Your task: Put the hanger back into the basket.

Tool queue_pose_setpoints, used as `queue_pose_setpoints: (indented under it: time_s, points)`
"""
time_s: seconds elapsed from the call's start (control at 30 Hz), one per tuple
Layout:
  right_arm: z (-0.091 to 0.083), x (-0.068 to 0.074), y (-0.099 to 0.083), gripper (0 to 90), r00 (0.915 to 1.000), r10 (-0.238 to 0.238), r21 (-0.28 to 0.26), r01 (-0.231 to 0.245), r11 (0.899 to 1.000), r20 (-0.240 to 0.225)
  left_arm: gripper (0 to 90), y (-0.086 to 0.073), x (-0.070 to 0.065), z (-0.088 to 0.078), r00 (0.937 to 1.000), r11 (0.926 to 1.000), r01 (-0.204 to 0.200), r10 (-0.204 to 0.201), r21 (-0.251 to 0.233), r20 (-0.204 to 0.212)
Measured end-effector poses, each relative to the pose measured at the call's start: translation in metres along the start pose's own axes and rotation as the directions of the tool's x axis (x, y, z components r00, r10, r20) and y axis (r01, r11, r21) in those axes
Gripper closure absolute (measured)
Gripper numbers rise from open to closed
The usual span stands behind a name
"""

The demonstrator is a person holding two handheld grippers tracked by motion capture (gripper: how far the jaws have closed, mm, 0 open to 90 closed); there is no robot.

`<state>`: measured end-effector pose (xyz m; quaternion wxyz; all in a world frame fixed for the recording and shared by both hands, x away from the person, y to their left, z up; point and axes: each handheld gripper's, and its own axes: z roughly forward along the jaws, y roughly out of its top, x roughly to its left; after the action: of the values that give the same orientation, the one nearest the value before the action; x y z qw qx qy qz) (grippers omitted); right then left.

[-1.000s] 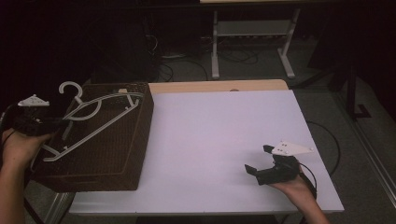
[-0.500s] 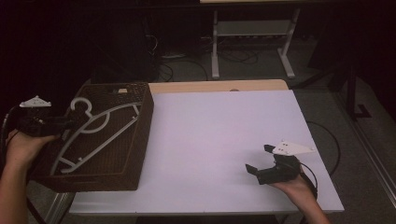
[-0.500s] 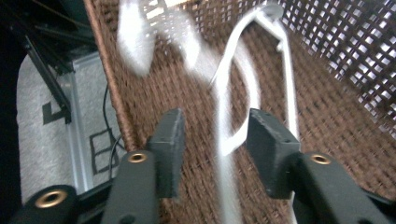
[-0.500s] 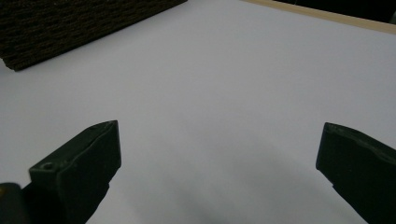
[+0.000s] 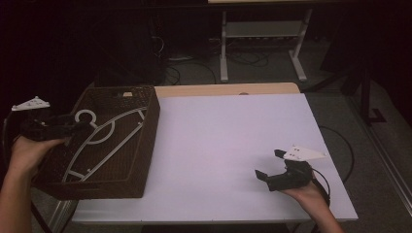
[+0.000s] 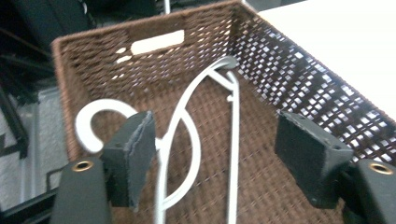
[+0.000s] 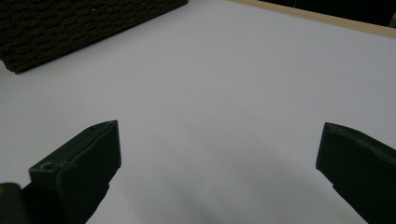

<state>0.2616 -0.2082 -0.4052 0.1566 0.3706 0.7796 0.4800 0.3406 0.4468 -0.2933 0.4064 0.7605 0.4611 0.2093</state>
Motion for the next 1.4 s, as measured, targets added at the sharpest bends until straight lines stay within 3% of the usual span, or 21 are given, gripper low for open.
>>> queue_pose_setpoints:
  time_s: [0.2,0.47,0.67,0.93,1.1,1.3,1.4]
  points:
    - [-0.001,0.0,0.004,0.0,1.0,-0.004,-0.016,0.004,1.0,0.003,18.5,0.007,-0.025,0.007,0.9985,0.9987,-0.004,0.007,-0.051,0.055]
    - [-0.004,-0.004,0.012,0.0,1.0,0.003,-0.04,-0.003,0.999,-0.005,13.6,0.013,-0.061,0.016,0.9898,0.9936,-0.028,0.043,-0.109,0.136]
    - [-0.007,-0.01,0.021,2.8,0.9992,0.021,-0.063,-0.023,0.998,-0.033,11.3,0.013,-0.087,0.022,0.9771,0.987,-0.04,0.071,-0.156,0.2]
    - [-0.009,-0.012,0.034,1.1,0.9994,0.005,-0.074,-0.008,0.997,-0.034,7.7,0.011,-0.119,0.032,0.9617,0.9799,-0.043,0.094,-0.195,0.258]
    - [-0.01,-0.014,0.043,0.7,0.9993,-0.007,-0.084,0.003,0.997,-0.036,7.1,0.01,-0.138,0.04,0.9472,0.9753,-0.049,0.114,-0.216,0.3]
    - [-0.011,-0.014,0.05,0.7,0.9994,-0.013,-0.098,0.009,0.995,-0.033,7.1,0.009,-0.157,0.05,0.933,0.9713,-0.055,0.133,-0.231,0.335]
    - [-0.012,-0.014,0.053,0.7,0.9993,-0.014,-0.109,0.01,0.994,-0.034,6.6,0.007,-0.163,0.055,0.9291,0.9691,-0.058,0.14,-0.24,0.342]
